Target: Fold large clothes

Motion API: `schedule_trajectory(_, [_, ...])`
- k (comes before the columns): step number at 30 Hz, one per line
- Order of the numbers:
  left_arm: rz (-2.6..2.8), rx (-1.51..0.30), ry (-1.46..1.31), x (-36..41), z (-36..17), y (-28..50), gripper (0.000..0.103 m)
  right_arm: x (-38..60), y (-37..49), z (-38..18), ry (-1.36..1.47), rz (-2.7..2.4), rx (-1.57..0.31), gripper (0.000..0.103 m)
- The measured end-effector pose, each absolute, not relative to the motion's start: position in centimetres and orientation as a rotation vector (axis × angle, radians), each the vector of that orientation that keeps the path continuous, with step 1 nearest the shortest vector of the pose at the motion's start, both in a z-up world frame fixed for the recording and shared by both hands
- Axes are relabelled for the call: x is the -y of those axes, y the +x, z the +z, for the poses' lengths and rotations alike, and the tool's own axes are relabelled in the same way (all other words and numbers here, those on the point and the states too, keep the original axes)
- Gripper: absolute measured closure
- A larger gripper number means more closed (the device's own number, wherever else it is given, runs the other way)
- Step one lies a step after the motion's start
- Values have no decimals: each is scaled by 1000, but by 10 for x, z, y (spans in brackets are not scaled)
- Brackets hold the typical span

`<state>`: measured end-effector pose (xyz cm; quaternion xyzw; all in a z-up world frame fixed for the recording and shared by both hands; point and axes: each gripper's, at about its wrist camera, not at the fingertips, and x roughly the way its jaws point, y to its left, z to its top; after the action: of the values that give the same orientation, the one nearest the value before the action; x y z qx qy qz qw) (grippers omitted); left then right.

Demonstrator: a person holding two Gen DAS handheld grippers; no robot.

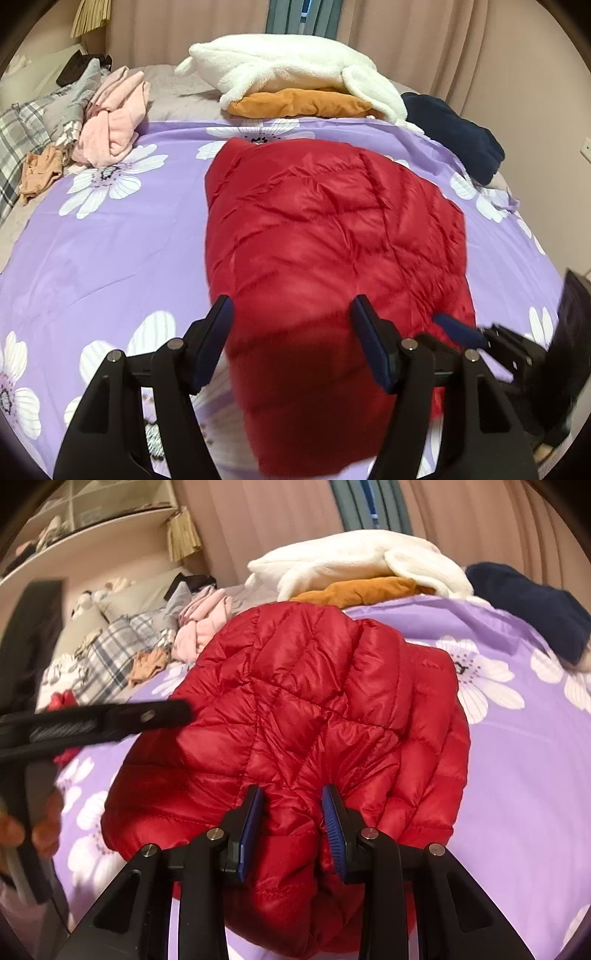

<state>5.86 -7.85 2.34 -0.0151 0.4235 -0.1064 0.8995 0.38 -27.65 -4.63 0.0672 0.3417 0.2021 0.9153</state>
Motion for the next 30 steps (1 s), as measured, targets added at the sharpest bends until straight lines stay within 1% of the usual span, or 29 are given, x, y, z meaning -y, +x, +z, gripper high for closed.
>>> schedule_trajectory(5, [-236,-899,-4,77,18,38,40,278,4,-45,165,408,-716,70])
schedule_trajectory(6, [-236,-912,-1,77,13,36,41,278,4,-46,166,408,-717,70])
schedule_trajectory(11, [-228,-981,-10,78,-13,37,41,278,7,-47,171,403,-739,70])
schedule_trajectory(20, [-227,-974,-14,76,-4,24,41,282,-7,-34,167,381,-732,70])
schedule_trajectory(30, [-220,-987,-34,72,-13,20,38,288,-12,-47,185,380,-761,70])
